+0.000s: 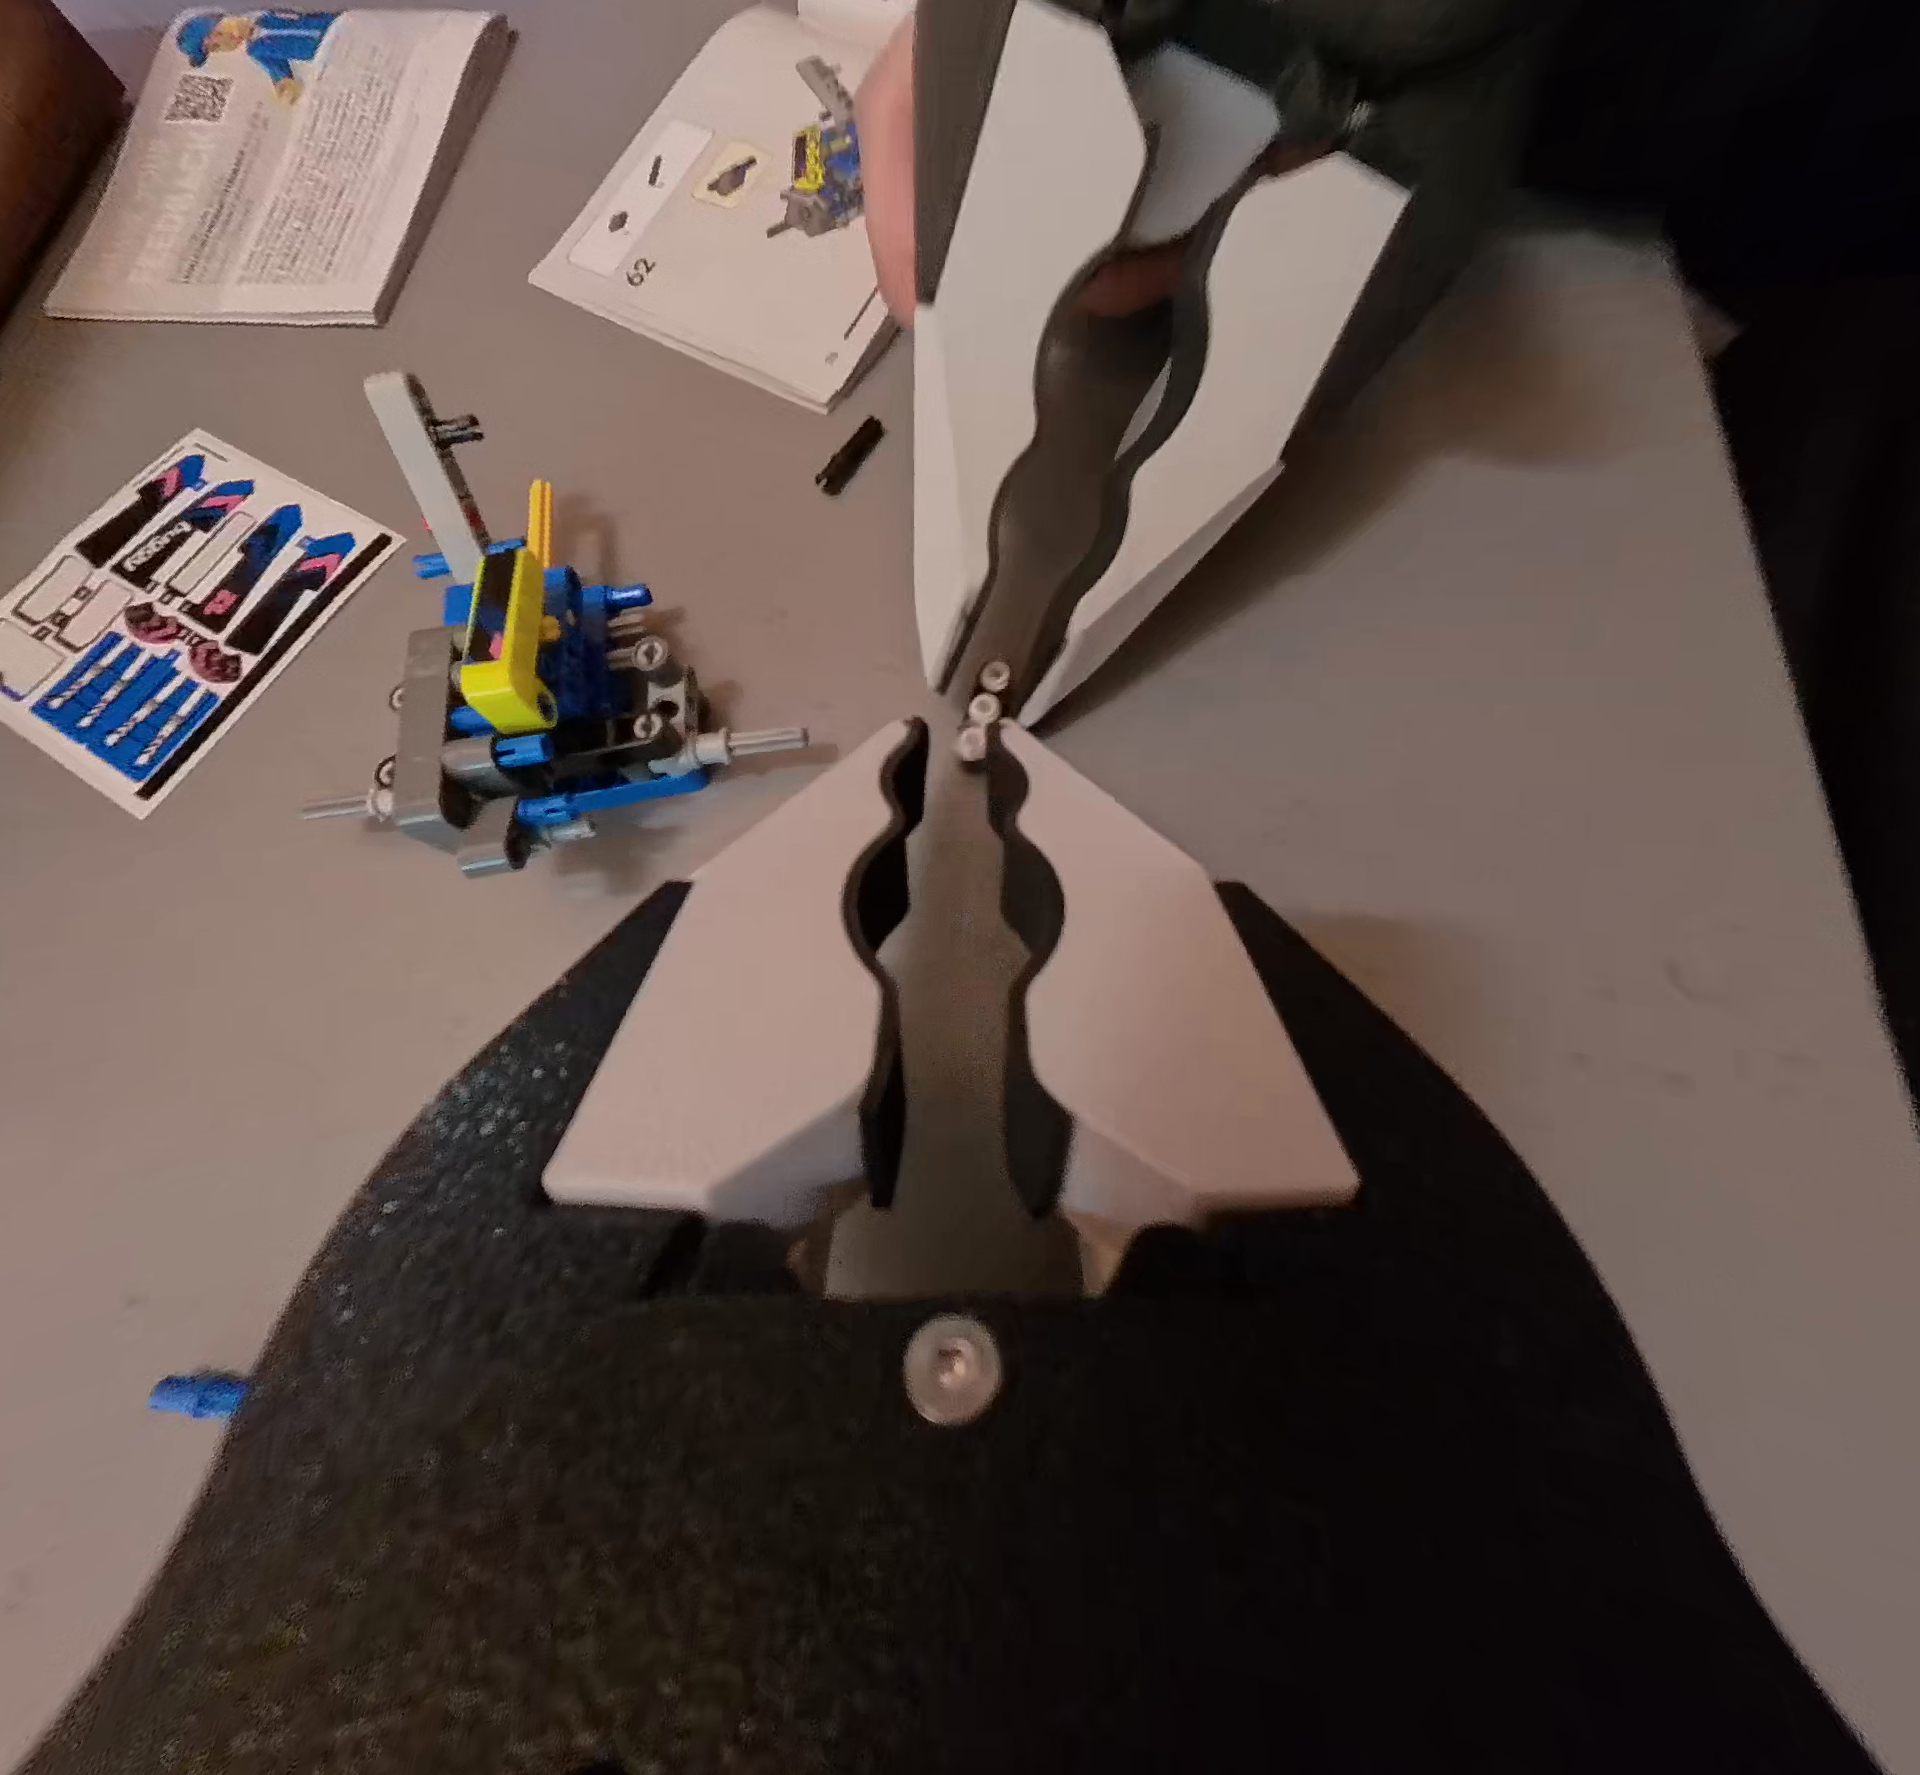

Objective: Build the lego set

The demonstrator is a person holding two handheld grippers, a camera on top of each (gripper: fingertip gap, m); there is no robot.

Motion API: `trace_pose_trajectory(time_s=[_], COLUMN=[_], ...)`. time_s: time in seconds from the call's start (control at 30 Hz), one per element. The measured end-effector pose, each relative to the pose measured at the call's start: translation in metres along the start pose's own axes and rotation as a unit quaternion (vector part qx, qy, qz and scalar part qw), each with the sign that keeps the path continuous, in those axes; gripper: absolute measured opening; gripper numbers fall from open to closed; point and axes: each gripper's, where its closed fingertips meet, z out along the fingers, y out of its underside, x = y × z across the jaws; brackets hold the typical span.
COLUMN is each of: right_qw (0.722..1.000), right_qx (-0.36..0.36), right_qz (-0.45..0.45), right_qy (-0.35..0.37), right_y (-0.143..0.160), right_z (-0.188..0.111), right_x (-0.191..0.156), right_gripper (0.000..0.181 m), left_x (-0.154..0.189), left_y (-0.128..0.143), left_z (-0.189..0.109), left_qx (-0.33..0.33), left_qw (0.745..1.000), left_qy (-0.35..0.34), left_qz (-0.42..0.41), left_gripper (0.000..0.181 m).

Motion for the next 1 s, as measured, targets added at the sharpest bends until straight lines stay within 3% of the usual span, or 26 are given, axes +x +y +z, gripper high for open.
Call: trace_pose_trajectory(time_s=[0.07, 0.1, 0.27, 0.37, 0.53, 0.6, 0.7, 1.0], right_qw=[1.000, 1.000, 1.000, 0.999, 0.999, 0.999, 0.999, 0.996], right_qx=[-0.004, -0.006, -0.007, -0.007, -0.006, 0.000, 0.015, -0.003], right_qz=[0.007, 0.010, 0.020, 0.029, 0.029, 0.023, 0.028, 0.068], right_qy=[-0.007, -0.011, -0.018, -0.025, -0.027, -0.029, -0.021, -0.051], right_y=[0.001, 0.002, 0.002, 0.002, 0.002, 0.000, -0.003, 0.005], right_z=[0.001, 0.002, 0.002, 0.002, 0.002, 0.000, -0.003, -0.006], right_x=[0.000, -0.001, 0.000, 0.000, 0.000, -0.002, 0.001, -0.001], right_gripper=[0.010, 0.006, 0.006, 0.006, 0.008, 0.028, 0.034, 0.030], left_x=[-0.001, -0.003, -0.009, -0.012, -0.005, -0.004, -0.008, -0.001], left_y=[-0.008, -0.011, -0.007, -0.014, -0.013, -0.013, -0.013, -0.009], left_z=[-0.004, -0.006, -0.009, -0.009, -0.007, -0.007, -0.008, -0.012], left_qx=[0.022, 0.029, 0.010, 0.032, 0.034, 0.035, 0.039, 0.031], left_qw=[1.000, 0.999, 0.998, 0.996, 0.998, 0.998, 0.997, 0.998], left_qy=[0.000, -0.010, -0.053, -0.074, -0.044, -0.038, -0.047, -0.027], left_qz=[-0.020, -0.020, 0.041, 0.031, -0.019, -0.033, -0.048, -0.046], left_gripper=[0.008, 0.000, 0.000, 0.000, 0.000, 0.000, 0.000, 0.000])
